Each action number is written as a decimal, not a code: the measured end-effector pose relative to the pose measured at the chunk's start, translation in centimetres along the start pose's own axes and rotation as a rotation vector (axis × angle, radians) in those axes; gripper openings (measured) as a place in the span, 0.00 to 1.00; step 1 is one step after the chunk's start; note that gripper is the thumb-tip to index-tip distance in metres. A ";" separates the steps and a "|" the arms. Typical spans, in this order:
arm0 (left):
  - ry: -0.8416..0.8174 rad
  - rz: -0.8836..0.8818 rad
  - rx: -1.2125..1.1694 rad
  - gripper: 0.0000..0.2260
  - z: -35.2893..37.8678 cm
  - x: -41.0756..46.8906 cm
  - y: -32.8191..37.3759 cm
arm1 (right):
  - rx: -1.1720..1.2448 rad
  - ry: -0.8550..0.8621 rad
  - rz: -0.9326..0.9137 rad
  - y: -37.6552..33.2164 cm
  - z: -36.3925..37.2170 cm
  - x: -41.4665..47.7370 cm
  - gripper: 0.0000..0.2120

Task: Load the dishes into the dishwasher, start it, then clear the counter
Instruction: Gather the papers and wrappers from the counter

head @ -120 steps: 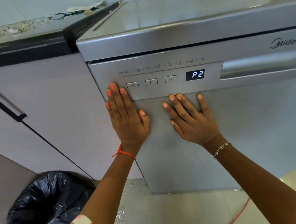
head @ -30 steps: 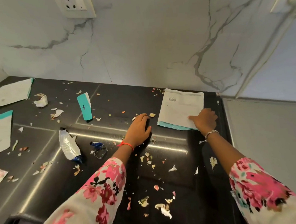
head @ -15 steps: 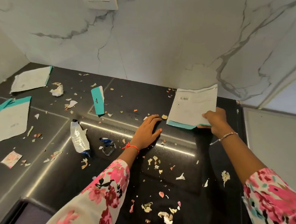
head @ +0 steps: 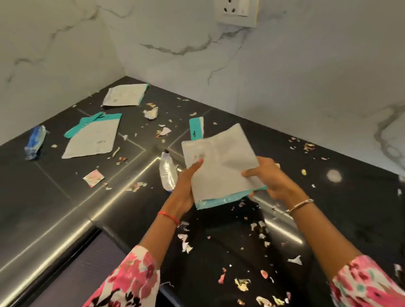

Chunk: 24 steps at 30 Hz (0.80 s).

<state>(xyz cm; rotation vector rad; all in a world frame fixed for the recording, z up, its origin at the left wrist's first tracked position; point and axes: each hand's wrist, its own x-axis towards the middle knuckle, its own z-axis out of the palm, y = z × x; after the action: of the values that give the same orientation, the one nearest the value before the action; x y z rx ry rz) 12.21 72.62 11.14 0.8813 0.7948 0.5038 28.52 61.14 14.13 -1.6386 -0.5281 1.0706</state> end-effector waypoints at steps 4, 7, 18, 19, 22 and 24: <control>0.198 0.067 0.064 0.17 -7.8 -2.1 1.5 | -0.155 -0.190 0.004 -0.1 7.0 1.2 0.03; 0.324 0.108 0.044 0.16 -13.5 -3.4 2.9 | -0.265 -0.137 -0.009 -0.5 11.3 2.6 0.16; 0.467 0.086 0.039 0.11 -25.8 -3.7 6.4 | -0.996 0.134 -0.143 1.8 21.3 6.2 0.19; 0.457 0.081 0.036 0.11 -26.0 -3.6 6.5 | -0.952 0.164 -0.151 1.6 21.7 6.3 0.15; 0.423 0.069 0.003 0.11 -26.0 -3.3 7.0 | -0.698 0.254 -0.245 0.3 23.3 6.3 0.09; 0.371 0.043 -0.032 0.11 -25.9 -3.1 7.1 | -0.600 0.250 -0.351 -0.7 25.1 5.8 0.09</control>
<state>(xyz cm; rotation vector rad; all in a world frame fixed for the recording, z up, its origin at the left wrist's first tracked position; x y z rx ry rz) -10.54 86.96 8.23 0.7866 1.1035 0.7284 10.30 79.15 11.59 -2.0576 -0.9903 0.4527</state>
